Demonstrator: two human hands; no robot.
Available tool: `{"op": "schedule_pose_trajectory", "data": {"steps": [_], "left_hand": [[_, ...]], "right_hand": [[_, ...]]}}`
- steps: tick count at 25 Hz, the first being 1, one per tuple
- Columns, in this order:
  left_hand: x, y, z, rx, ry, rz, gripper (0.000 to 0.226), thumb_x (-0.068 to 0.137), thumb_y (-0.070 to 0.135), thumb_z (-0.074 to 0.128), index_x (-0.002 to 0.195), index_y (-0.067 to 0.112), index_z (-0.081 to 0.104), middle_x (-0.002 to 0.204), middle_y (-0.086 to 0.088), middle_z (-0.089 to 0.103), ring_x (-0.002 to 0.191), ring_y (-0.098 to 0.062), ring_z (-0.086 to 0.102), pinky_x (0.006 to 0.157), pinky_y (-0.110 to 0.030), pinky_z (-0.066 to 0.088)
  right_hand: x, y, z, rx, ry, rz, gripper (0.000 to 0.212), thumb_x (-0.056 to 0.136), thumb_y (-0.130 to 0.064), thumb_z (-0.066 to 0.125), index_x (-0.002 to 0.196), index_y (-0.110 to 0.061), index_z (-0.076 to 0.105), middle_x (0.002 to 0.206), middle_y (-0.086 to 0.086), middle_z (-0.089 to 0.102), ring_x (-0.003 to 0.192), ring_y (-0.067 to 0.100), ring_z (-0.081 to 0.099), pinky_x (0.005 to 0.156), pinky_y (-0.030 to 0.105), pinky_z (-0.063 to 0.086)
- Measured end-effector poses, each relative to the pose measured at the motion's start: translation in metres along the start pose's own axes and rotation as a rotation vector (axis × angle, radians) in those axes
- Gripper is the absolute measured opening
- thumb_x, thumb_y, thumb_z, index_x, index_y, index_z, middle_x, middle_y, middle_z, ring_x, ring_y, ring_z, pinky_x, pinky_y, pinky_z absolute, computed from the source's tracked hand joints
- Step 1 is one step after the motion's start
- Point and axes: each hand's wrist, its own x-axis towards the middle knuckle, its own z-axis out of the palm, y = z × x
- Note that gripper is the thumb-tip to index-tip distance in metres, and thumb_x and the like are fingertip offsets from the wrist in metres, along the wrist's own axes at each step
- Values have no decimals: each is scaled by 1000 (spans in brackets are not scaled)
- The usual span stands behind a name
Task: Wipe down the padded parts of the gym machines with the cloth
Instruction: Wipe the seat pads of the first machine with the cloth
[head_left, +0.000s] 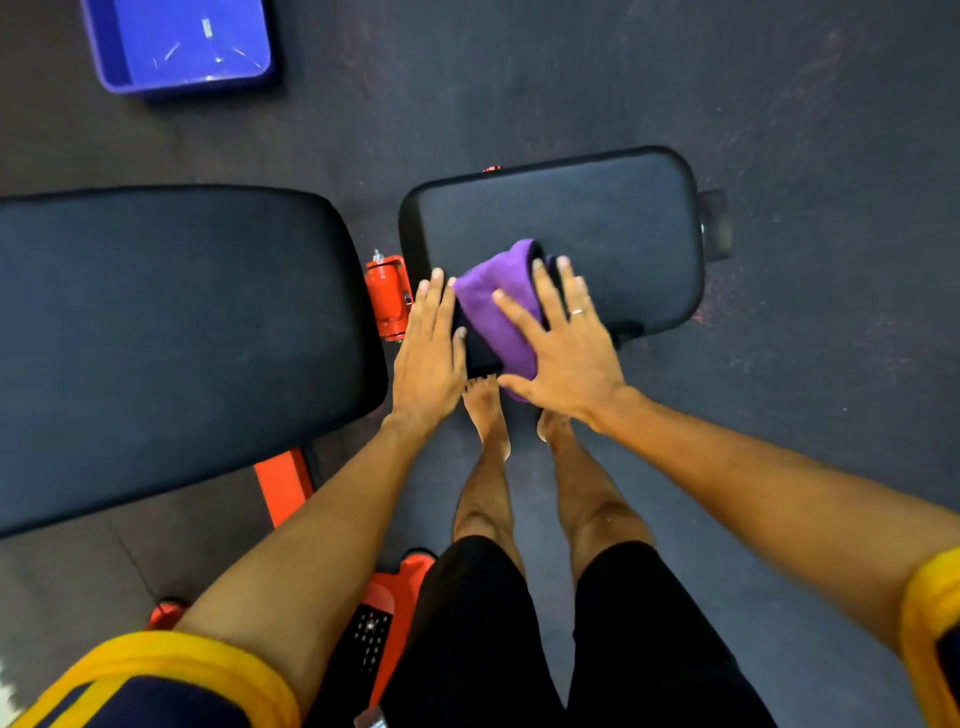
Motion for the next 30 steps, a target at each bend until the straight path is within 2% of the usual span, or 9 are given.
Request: {"op": "schedule_pose_trajectory", "data": {"steps": [2,5,7,9,13,17,24,26,30], "left_hand": [[-2,0,-7,-76,13,-110,59,102,10,43,159,7,27,168,-6,23,155,-13,17,127,-28,15],[-17,6,-11,-92,65,-250,57,97,12,52,152,9,36,155,-7,43,142,-14,38,116,-12,23],[-26,17,-11,-62,13,-281,61,92,7,54,150,7,35,155,-9,41,143,-19,38,120,-27,31],[-29,29,-12,-36,-80,-336,69,90,6,55,154,4,30,162,-12,31,150,-24,29,123,-39,28],[-30,62,-17,5,-180,-293,64,94,11,55,153,4,34,162,-12,28,150,-25,26,123,-38,26],[-30,102,-13,17,-274,-167,56,95,13,54,149,3,39,153,-11,39,140,-28,39,115,-41,35],[-35,212,4,-108,-432,-186,44,107,37,42,144,14,45,146,-5,52,132,-23,51,106,-38,42],[-45,257,12,-243,-496,-232,42,108,41,40,139,16,50,139,-4,59,128,-23,56,103,-37,44],[-54,329,32,-794,-548,-370,39,103,42,51,130,16,59,129,-6,69,120,-25,65,102,-41,52]], "right_hand": [[7,-31,14,-50,-14,-42,112,77,-66,72,164,-24,15,166,30,4,152,55,4,124,60,5],[14,-47,18,-101,-44,-130,103,85,-34,71,164,-27,6,167,29,3,151,56,7,124,60,6],[7,-31,6,-94,-20,-172,94,81,-18,64,163,-29,19,166,26,16,150,53,18,123,60,16],[-10,-3,-12,-83,30,-71,84,79,-10,55,158,-31,37,163,25,28,147,51,30,120,61,24],[-55,58,-41,-26,-4,219,102,64,6,76,155,-25,42,162,27,29,132,52,44,109,57,39],[-84,81,-77,80,-72,360,109,54,4,83,152,-26,47,159,23,34,113,48,54,91,50,50],[-152,86,-116,375,8,483,98,65,-16,87,151,-32,43,159,11,30,113,42,54,88,48,55],[-186,102,-130,449,53,506,94,67,-20,88,149,-32,45,158,10,30,114,43,54,89,50,55],[-244,135,-158,591,172,556,89,70,-34,89,148,-35,45,157,5,28,124,39,53,94,49,55]]}}
